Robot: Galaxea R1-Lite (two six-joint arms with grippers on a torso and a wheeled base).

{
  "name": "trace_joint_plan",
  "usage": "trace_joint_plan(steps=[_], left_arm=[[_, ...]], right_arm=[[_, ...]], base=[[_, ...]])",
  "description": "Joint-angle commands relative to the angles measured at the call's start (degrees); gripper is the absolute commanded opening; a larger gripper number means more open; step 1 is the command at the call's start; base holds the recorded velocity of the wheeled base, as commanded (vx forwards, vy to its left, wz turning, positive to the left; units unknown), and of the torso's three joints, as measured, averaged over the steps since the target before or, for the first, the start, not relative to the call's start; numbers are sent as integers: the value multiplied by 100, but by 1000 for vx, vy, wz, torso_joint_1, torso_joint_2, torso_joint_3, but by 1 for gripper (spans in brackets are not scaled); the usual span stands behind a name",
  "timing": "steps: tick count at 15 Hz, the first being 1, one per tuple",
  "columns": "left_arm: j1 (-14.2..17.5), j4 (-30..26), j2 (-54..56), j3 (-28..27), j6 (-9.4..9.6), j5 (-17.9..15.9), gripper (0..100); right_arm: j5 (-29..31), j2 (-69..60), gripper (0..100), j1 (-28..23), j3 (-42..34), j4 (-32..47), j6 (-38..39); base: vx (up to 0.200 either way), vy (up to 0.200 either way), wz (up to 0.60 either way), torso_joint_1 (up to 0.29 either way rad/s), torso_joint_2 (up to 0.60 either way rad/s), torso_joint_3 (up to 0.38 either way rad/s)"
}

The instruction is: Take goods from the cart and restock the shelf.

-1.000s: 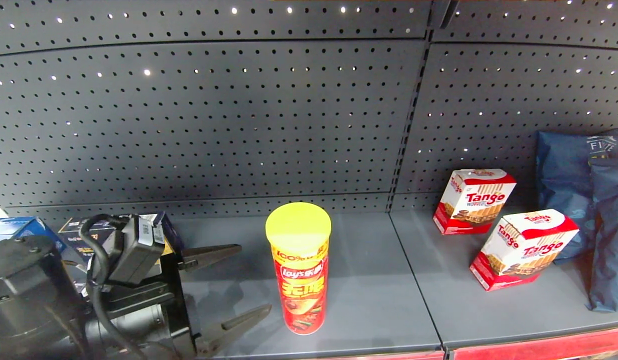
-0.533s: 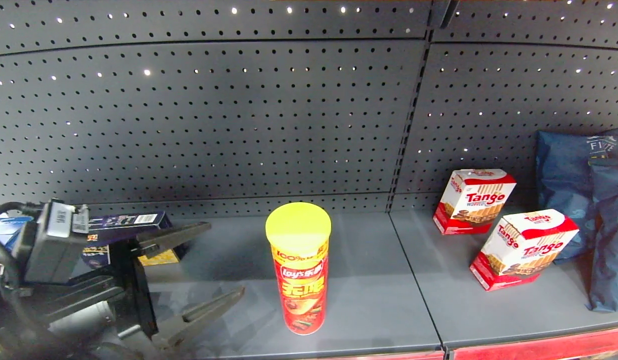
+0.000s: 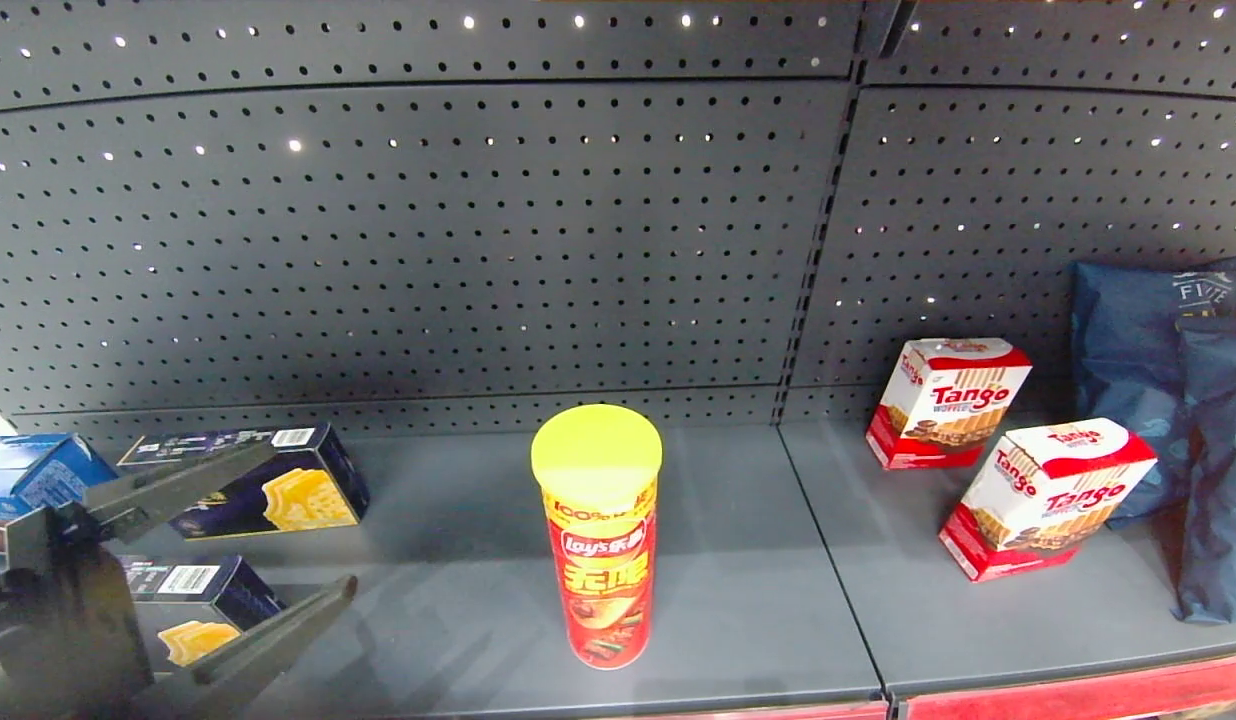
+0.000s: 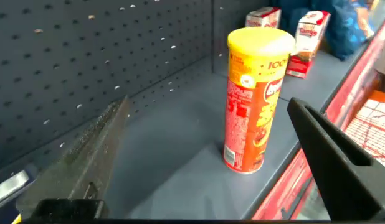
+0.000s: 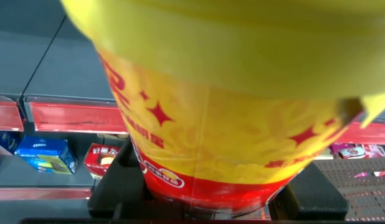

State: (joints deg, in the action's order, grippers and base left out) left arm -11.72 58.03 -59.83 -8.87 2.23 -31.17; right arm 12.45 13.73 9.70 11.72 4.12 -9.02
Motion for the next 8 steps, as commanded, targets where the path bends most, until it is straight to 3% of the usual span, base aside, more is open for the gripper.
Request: trace_joint_plan(steps=[1,2,5,7,8], left_arm=[[38,-406,815,44,-3,243,100],[38,-608,1000,44,-3,305,100],[38,-1944,2265,61,-12,718,100],[38,-3104,3408,44,-65,964,100],[38,-4133,4331,-27,-179,1078,100]], right_arm=[[-5,-142,0,5,-90,-8,-3],[-5,-151,0,5,-90,-8,-3],[-32,-327,0,40,-196,1,-3],[-58,-327,0,49,-187,-8,-3],[-58,-283,0,58,-161,-17,-3]], base=[[0,0,0,0,0,0],[0,0,0,0,0,0],[0,0,0,0,0,0],[0,0,0,0,0,0],[0,0,0,0,0,0]])
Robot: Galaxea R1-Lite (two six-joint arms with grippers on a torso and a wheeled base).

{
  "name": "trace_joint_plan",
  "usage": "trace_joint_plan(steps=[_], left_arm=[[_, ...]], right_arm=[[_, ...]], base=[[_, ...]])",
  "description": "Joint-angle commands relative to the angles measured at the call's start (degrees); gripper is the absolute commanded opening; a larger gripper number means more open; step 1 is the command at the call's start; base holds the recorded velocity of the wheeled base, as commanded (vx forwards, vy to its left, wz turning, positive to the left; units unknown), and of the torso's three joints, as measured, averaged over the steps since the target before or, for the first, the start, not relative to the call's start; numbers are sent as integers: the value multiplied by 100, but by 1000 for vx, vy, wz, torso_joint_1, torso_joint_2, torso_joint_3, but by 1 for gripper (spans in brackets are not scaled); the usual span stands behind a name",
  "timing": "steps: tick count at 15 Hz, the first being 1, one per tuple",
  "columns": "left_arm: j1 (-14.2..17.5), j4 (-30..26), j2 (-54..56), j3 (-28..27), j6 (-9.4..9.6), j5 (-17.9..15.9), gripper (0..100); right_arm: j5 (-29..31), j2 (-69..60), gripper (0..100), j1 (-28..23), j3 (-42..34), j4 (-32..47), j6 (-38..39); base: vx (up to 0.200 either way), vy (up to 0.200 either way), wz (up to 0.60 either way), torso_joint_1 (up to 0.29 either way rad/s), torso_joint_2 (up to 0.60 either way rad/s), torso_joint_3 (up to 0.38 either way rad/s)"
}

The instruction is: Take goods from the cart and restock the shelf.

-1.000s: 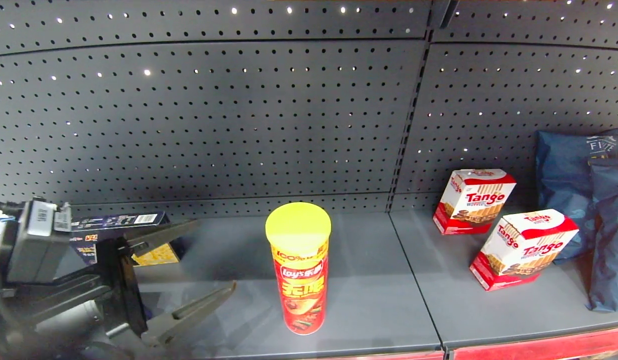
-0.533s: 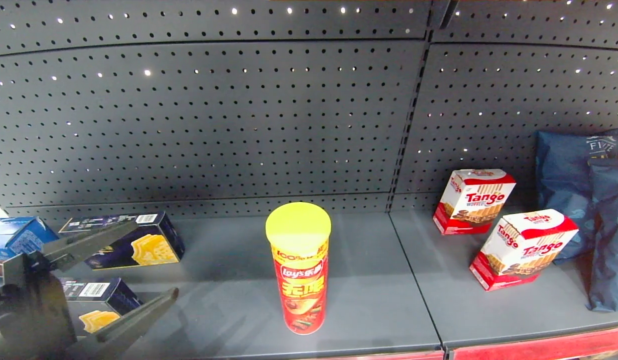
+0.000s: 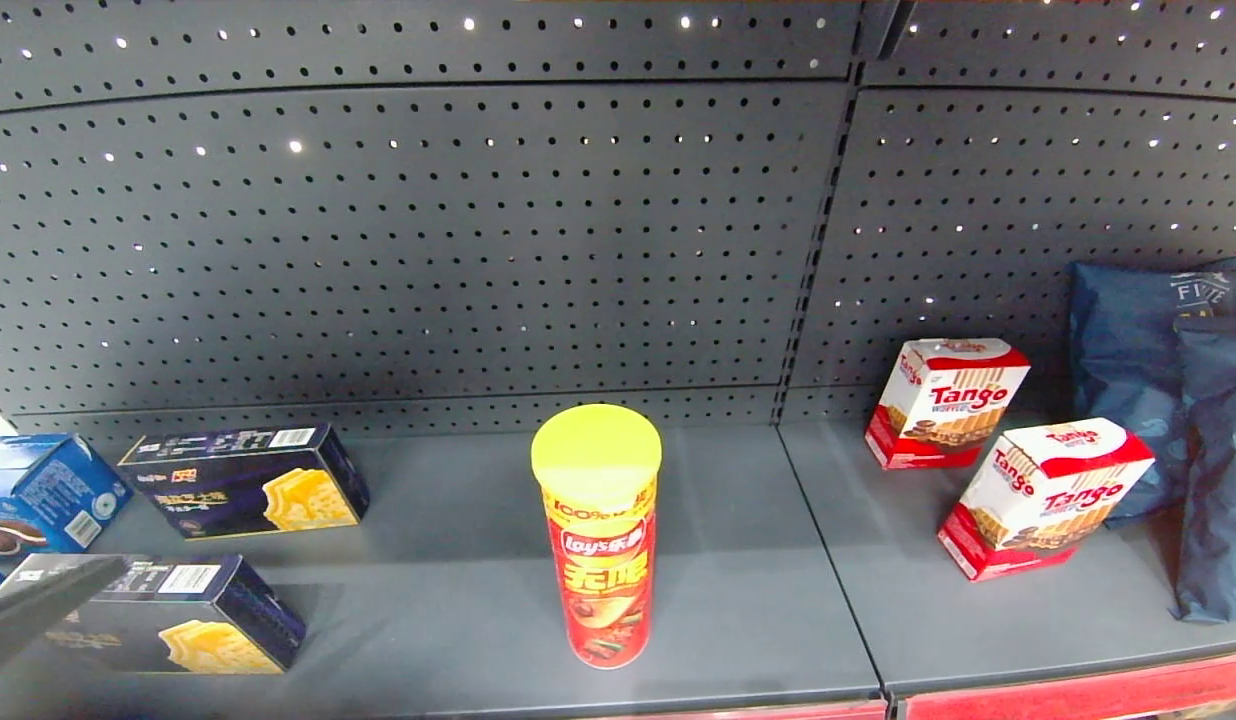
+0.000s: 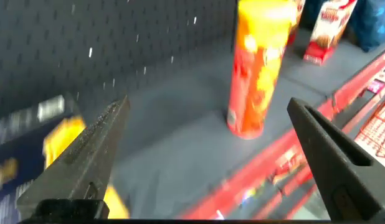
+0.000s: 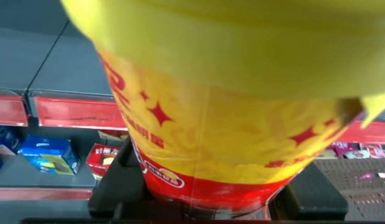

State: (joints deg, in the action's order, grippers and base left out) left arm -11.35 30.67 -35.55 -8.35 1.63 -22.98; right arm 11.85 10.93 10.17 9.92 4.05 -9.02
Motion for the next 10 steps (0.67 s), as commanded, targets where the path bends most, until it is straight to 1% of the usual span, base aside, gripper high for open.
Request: trace_joint_plan(steps=[1,2,3,4,5,6,7,8,9,10], left_arm=[[1,-1784,2236,-114,-119,303,100],[10,-2724,3019,-220,-119,391,100],[10,-2909,3027,-246,-84,566,100],[1,-2865,3001,-220,-93,646,100],[1,-2874,3010,-35,-84,646,100],[1,-2856,3010,202,-40,716,100],[1,-2856,3010,202,-40,716,100],[1,-2865,3010,536,65,1226,100],[1,-2856,3010,650,100,1401,100],[1,-2909,3010,835,188,1929,100]], right_arm=[[2,5,0,12,45,0,-3],[2,5,0,12,62,-9,-3],[2,-4,0,12,62,-9,-3],[10,-21,0,12,71,-9,-3],[10,5,0,12,98,-9,-3],[19,5,0,12,115,-9,-3],[19,5,0,12,115,-9,-3],[46,-12,0,12,115,-9,-3],[46,-21,0,12,115,-9,-3],[46,-39,0,3,115,-9,-3]], base=[[0,0,0,0,0,0],[0,0,0,0,0,0],[0,0,0,0,0,0],[0,0,0,0,0,0],[0,0,0,0,0,0],[0,0,0,0,0,0],[0,0,0,0,0,0],[0,0,0,0,0,0],[0,0,0,0,0,0],[0,0,0,0,0,0]])
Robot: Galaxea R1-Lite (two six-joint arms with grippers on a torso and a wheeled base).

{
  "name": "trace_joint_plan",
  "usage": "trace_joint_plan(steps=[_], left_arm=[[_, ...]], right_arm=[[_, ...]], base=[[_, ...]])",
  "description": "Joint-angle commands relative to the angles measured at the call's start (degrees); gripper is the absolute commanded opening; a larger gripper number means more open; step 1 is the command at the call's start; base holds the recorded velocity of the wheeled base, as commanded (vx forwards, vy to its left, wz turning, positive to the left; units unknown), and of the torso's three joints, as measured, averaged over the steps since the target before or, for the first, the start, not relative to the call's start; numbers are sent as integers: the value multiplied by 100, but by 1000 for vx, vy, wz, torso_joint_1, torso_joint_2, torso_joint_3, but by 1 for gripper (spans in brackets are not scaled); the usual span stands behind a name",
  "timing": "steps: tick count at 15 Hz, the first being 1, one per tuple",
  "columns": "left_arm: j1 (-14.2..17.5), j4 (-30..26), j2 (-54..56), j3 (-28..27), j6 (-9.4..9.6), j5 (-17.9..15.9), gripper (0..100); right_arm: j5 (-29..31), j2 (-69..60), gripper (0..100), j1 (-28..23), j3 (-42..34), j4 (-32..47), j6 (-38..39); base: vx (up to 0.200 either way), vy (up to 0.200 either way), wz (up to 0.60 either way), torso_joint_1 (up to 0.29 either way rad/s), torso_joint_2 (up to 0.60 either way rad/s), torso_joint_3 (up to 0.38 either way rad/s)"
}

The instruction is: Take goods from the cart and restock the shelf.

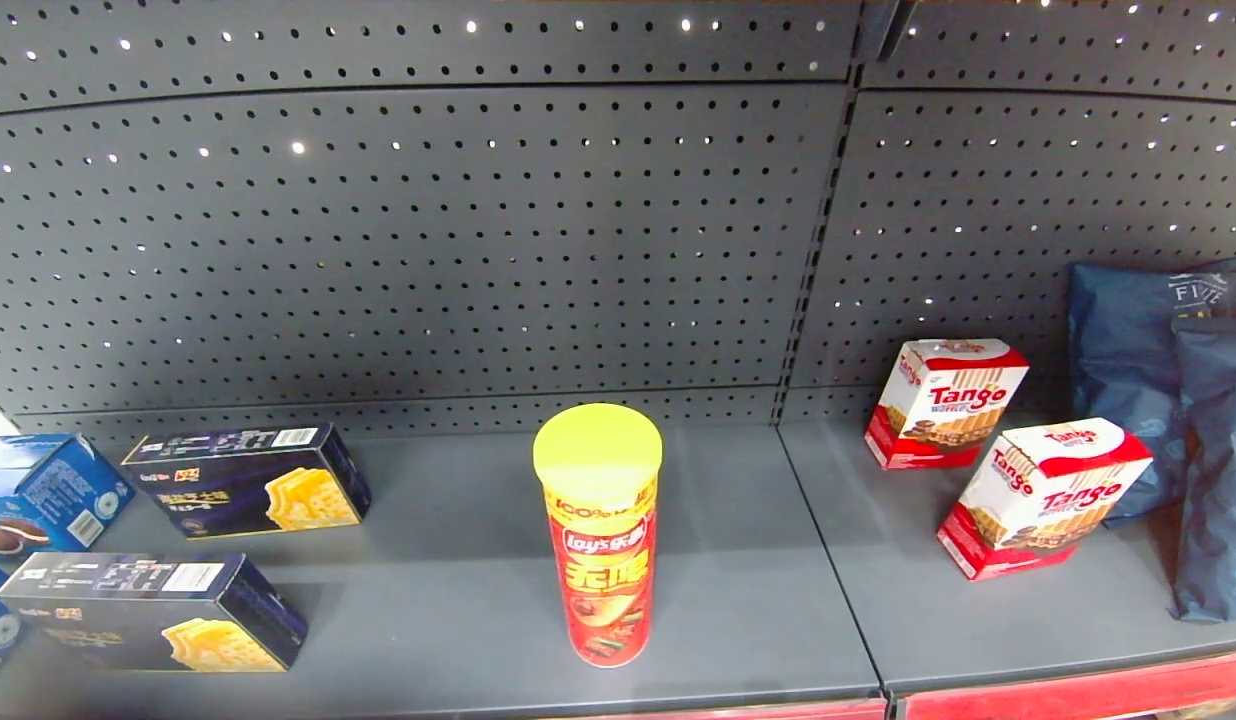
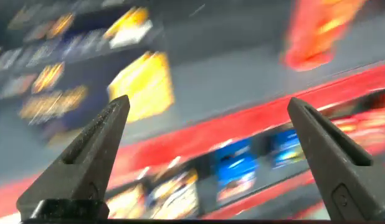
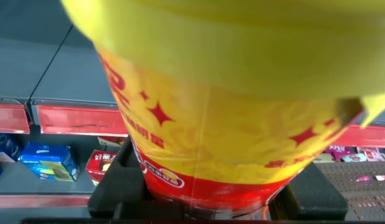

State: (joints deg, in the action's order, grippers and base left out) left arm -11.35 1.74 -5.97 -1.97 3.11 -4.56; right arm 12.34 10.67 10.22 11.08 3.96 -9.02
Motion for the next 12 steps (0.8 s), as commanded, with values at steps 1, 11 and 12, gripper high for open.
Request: trace_joint_plan(steps=[1,11,12], left_arm=[[1,-174,52,197,23,517,100],[-8,-192,44,197,-56,245,100],[-8,-192,44,197,-56,245,100]], right_arm=[[6,-30,0,7,-1,-1,-3],[-451,304,0,253,702,-18,-3],[-645,507,0,367,861,-36,-3]], base=[[0,0,0,0,0,0],[0,0,0,0,0,0],[0,0,0,0,0,0]])
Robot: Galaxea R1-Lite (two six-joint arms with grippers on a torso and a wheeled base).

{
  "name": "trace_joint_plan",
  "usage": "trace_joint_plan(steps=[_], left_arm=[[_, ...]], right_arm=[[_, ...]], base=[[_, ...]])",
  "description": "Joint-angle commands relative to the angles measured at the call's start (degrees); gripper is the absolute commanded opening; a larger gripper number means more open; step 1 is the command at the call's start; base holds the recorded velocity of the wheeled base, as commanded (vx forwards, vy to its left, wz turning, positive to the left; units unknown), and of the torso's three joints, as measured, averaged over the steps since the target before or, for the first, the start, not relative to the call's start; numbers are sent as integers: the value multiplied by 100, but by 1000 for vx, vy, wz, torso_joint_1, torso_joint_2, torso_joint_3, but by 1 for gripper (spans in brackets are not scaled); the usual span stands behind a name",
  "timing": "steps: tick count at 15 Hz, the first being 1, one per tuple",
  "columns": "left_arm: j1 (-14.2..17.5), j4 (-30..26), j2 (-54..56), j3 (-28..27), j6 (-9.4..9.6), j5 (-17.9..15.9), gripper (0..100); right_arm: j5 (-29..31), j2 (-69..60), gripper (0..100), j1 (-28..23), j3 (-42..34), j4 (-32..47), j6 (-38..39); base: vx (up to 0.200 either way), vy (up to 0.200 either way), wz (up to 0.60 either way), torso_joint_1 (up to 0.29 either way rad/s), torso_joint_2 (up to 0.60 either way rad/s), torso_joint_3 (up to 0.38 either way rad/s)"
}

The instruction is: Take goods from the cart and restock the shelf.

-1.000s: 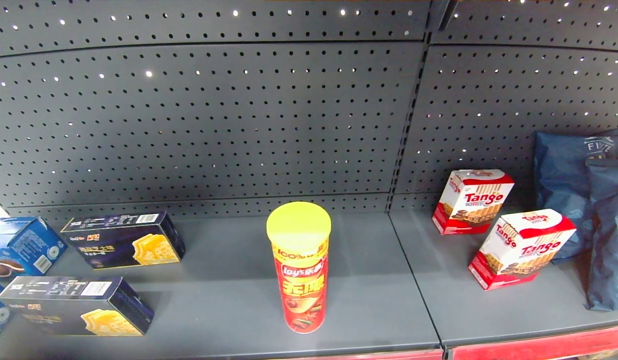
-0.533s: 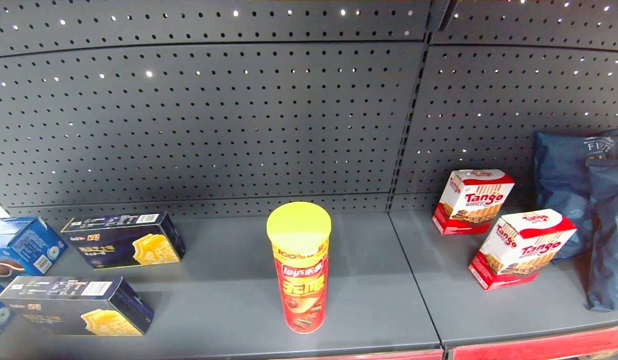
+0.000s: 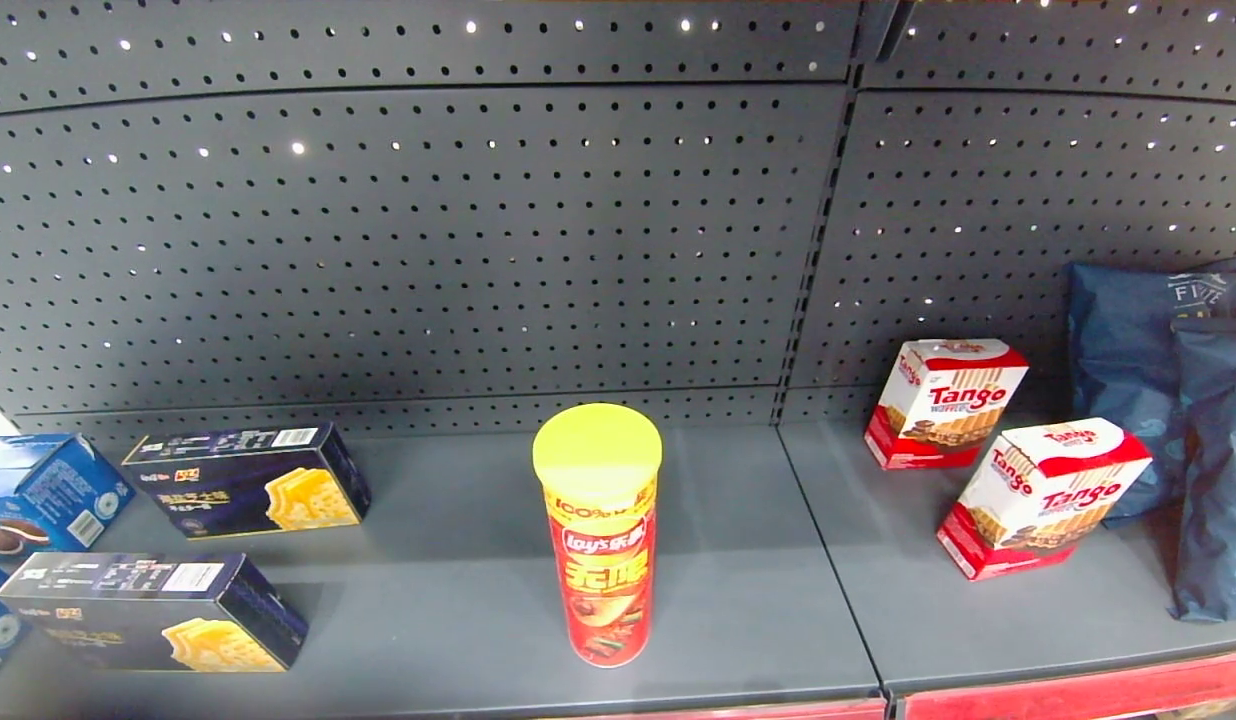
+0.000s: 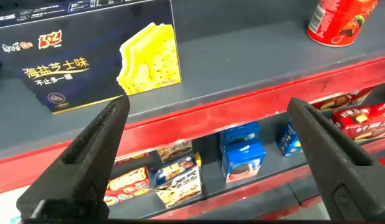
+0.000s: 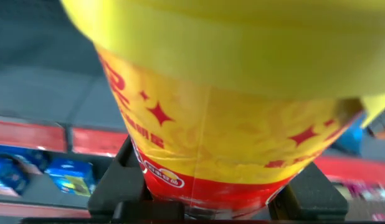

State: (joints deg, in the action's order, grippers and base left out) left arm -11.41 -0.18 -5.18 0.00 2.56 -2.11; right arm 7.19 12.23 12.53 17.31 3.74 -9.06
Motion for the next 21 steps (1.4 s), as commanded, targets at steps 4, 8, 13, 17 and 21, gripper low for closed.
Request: trace_joint_plan(steps=[4,8,13,17,21], left_arm=[[-2,9,-36,0,-1,0,100],[-2,1,-36,0,-1,0,100],[-2,1,-36,0,-1,0,100],[-2,1,-36,0,-1,0,100],[-2,1,-36,0,-1,0,100]], right_arm=[[-816,1344,0,399,712,-172,9],[-1396,2662,0,645,1196,-998,501],[-1493,4358,0,1269,1960,-1781,1152],[-1440,5870,0,1603,2338,-3231,1143],[-1405,6424,0,1621,2734,-2993,1143]], base=[[0,0,0,0,0,0],[0,0,0,0,0,0],[0,0,0,0,0,0],[0,0,0,0,0,0],[0,0,0,0,0,0]])
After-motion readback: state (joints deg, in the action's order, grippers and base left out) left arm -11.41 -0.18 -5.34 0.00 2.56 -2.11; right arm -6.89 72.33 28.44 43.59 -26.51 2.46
